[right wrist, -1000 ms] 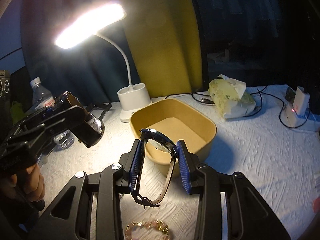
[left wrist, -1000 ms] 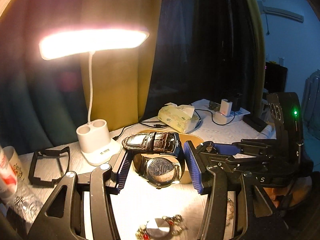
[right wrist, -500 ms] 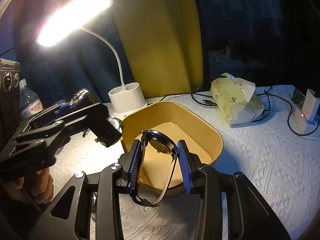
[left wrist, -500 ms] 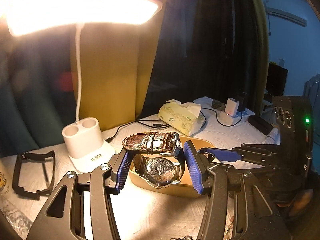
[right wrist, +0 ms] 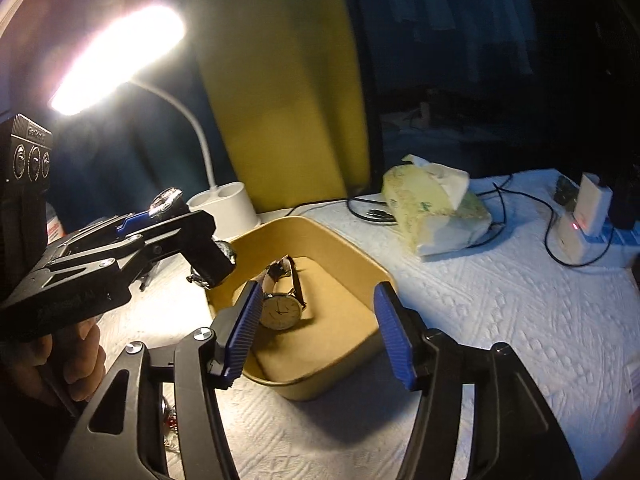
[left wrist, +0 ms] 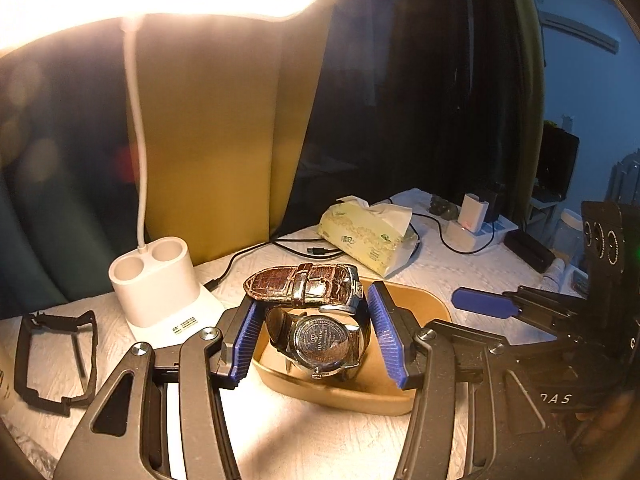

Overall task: Organize jewelry
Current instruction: 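Lower both watches into the tan box and open both tools, then withdraw both open tools from the box back over the table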

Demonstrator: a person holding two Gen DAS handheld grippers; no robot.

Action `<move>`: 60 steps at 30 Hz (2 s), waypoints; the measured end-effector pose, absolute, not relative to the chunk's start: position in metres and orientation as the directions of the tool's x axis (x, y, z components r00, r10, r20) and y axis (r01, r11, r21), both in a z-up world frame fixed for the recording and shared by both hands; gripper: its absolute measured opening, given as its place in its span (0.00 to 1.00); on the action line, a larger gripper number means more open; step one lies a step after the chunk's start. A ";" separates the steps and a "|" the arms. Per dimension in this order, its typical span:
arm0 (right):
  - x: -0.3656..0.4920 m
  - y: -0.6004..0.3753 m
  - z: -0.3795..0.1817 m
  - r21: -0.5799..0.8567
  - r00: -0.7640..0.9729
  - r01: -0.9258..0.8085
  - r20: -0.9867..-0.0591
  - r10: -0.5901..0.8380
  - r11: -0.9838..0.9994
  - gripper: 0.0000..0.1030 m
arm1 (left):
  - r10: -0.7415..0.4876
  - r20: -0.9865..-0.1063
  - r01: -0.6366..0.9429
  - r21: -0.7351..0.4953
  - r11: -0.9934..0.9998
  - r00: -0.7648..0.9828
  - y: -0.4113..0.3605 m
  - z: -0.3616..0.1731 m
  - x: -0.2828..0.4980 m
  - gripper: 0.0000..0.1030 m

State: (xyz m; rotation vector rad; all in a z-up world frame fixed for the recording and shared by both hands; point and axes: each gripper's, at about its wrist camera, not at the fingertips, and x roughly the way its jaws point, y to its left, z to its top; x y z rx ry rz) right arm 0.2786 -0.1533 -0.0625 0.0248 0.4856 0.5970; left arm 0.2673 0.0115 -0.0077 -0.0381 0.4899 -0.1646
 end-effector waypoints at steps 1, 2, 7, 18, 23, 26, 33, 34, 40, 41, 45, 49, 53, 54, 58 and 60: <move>0.280 -0.155 -0.063 0.169 0.720 -0.527 -0.433 0.543 0.833 0.58 | -0.165 -0.472 0.147 -0.075 0.986 0.866 0.010 -0.009 0.270 0.54; 0.281 -0.157 -0.063 0.175 0.721 -0.522 -0.432 0.541 0.835 0.58 | -0.164 -0.480 0.146 -0.075 0.986 0.862 0.009 -0.010 0.273 0.54; 0.281 -0.162 -0.061 0.186 0.729 -0.511 -0.422 0.538 0.839 0.59 | -0.189 -0.552 0.158 -0.104 0.982 0.812 0.008 -0.021 0.290 0.56; 0.271 -0.161 -0.054 0.179 0.728 -0.517 -0.422 0.540 0.837 0.60 | -0.179 -0.519 0.147 -0.104 0.984 0.835 0.012 -0.007 0.281 0.69; 0.262 -0.161 -0.049 0.174 0.734 -0.513 -0.418 0.535 0.840 0.60 | -0.178 -0.498 0.152 -0.094 0.984 0.849 0.013 0.003 0.264 0.69; 0.253 -0.160 -0.045 0.165 0.735 -0.522 -0.412 0.539 0.837 0.60 | -0.175 -0.498 0.151 -0.089 0.985 0.849 0.012 0.006 0.253 0.69; 0.228 -0.161 -0.038 0.143 0.740 -0.533 -0.398 0.542 0.834 0.60 | -0.119 -0.472 0.100 -0.064 0.993 0.874 0.020 0.013 0.220 0.69; 0.225 -0.162 -0.037 0.140 0.741 -0.534 -0.397 0.542 0.834 0.60 | -0.108 -0.453 0.090 -0.060 0.994 0.885 0.021 0.015 0.214 0.69; 0.206 -0.166 -0.033 0.125 0.747 -0.535 -0.393 0.537 0.835 0.60 | -0.074 -0.390 0.058 -0.051 0.997 0.918 0.025 0.025 0.183 0.69; 0.203 -0.167 -0.032 0.122 0.748 -0.535 -0.391 0.536 0.836 0.60 | -0.079 -0.387 0.061 -0.056 0.997 0.919 0.025 0.026 0.179 0.69; 0.190 -0.172 -0.029 0.117 0.754 -0.532 -0.386 0.532 0.838 0.60 | -0.118 -0.403 0.098 -0.071 0.993 0.907 0.021 0.027 0.164 0.69; 0.177 -0.175 -0.028 0.108 0.755 -0.535 -0.383 0.532 0.838 0.60 | -0.141 -0.439 0.109 -0.097 0.989 0.888 0.019 0.025 0.151 0.70; 0.166 -0.177 -0.029 0.105 0.755 -0.537 -0.382 0.533 0.837 0.60 | -0.129 -0.444 0.099 -0.092 0.991 0.887 0.016 0.023 0.136 0.70; 0.164 -0.178 -0.029 0.105 0.755 -0.537 -0.382 0.533 0.837 0.60 | -0.125 -0.444 0.094 -0.091 0.991 0.887 0.017 0.023 0.132 0.70; 0.157 -0.179 -0.034 0.108 0.750 -0.539 -0.389 0.535 0.835 0.60 | -0.106 -0.453 0.072 -0.091 0.993 0.885 0.019 0.020 0.119 0.70; 0.153 -0.179 -0.036 0.106 0.747 -0.542 -0.393 0.536 0.834 0.60 | -0.100 -0.458 0.061 -0.098 0.993 0.883 0.020 0.017 0.112 0.70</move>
